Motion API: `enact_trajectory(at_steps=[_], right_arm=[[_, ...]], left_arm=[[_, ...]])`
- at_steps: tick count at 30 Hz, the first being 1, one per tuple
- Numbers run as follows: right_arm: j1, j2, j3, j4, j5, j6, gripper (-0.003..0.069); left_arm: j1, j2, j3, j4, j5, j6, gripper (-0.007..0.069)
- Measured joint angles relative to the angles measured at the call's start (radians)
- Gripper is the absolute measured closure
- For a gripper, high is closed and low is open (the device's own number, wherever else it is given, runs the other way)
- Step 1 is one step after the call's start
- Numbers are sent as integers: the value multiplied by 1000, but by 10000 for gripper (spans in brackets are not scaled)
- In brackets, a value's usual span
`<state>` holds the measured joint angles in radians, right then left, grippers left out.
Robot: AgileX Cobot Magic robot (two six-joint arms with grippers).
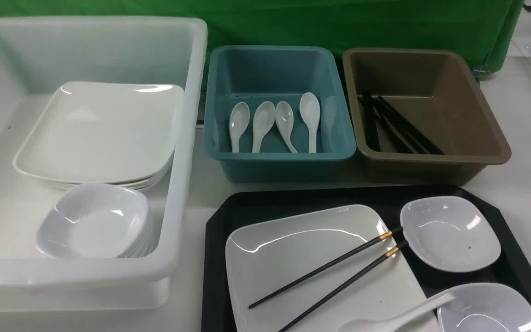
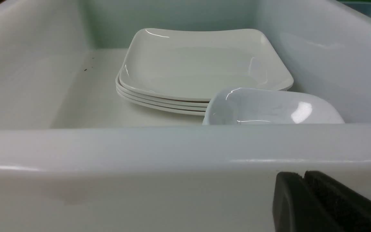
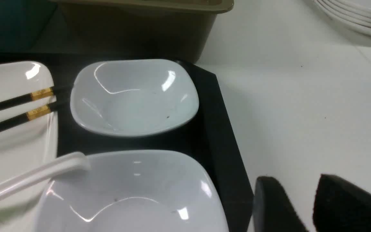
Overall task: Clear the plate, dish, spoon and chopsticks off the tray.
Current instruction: Use the right arm to grab a pair of chopsticks from the plate
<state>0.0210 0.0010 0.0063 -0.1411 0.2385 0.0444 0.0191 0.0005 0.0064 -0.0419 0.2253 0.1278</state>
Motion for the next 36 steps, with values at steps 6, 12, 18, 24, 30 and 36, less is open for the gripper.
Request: enact_trajectory(at_steps=[6, 12, 18, 24, 30, 36], right_arm=[[0, 0, 0, 0, 0, 0, 417], [0, 0, 0, 0, 0, 0, 417], [0, 0, 0, 0, 0, 0, 417], [0, 0, 0, 0, -17, 0, 417], [0, 0, 0, 129, -192, 239, 417], [1, 0, 0, 221, -448, 604, 417]], left_arm=[[0, 0, 0, 0, 0, 0, 607], [0, 0, 0, 0, 0, 0, 607], [0, 0, 0, 10, -3, 0, 607], [0, 0, 0, -229, -172, -70, 607], [0, 0, 0, -416, -375, -128, 607], [0, 0, 0, -406, -651, -373, 607]])
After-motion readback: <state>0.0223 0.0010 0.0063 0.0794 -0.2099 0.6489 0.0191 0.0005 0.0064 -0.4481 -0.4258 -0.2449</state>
